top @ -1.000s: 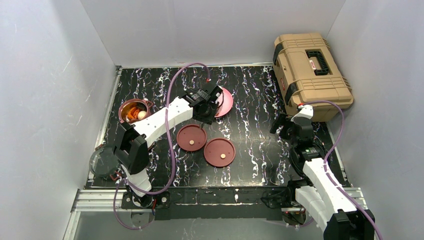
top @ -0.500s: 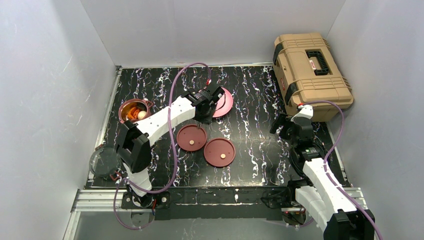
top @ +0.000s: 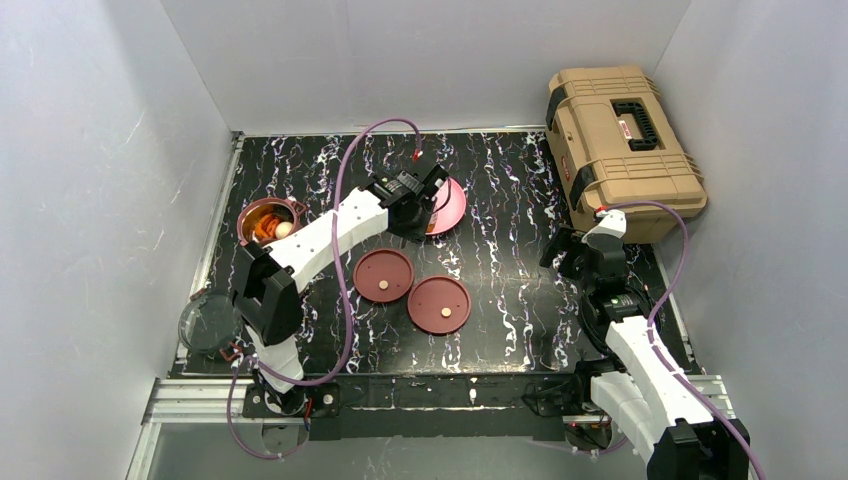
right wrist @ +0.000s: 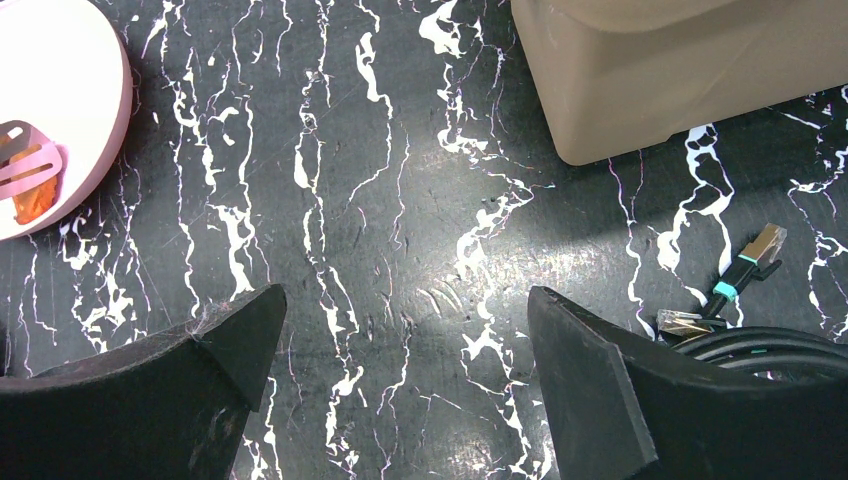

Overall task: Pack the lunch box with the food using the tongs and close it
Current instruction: Pick up the fake food from the plate.

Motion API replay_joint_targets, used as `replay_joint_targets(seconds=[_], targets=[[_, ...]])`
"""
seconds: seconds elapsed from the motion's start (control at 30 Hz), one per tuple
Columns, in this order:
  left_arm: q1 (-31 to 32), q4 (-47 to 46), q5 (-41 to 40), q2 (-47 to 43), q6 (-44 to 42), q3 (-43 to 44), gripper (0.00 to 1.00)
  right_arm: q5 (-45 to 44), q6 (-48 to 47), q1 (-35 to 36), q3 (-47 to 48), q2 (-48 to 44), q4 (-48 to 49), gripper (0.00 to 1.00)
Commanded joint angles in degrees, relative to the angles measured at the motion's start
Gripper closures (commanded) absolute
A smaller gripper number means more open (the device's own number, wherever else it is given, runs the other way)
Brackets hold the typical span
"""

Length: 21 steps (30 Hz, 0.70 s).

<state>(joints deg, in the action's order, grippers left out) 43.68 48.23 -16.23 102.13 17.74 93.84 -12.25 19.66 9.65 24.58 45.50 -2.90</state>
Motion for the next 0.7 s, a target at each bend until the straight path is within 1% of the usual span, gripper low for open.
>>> replay_joint_targets(seconds=[0.0, 0.23, 0.37, 0.53, 0.67], targets=[[-1.0, 0.1, 1.3, -3.6, -0.2, 2.4, 0.88, -0.2, 0.3, -0.1, 1.1, 0.3, 2.3, 0.00], [-4.1, -0.1, 2.7, -6.5, -1.1, 2.0, 0.88, -0.4, 0.3, -0.1, 1.2, 0.2, 2.2, 0.00], [-9.0, -0.9, 7.7, -9.9, -1.9, 0.3, 0.89, -0.4, 0.3, -0.1, 1.2, 0.2, 2.1, 0.00], [-14.0, 0.7, 8.8, -14.6, -4.2, -1.2, 0.89, -0.3, 0.3, -0.1, 1.1, 0.4, 2.3, 0.00], [-17.1, 0.8, 12.0, -17.4, -4.3, -3.4, 0.90, 0.0, 0.4, -0.1, 1.1, 0.8, 2.4, 0.00]])
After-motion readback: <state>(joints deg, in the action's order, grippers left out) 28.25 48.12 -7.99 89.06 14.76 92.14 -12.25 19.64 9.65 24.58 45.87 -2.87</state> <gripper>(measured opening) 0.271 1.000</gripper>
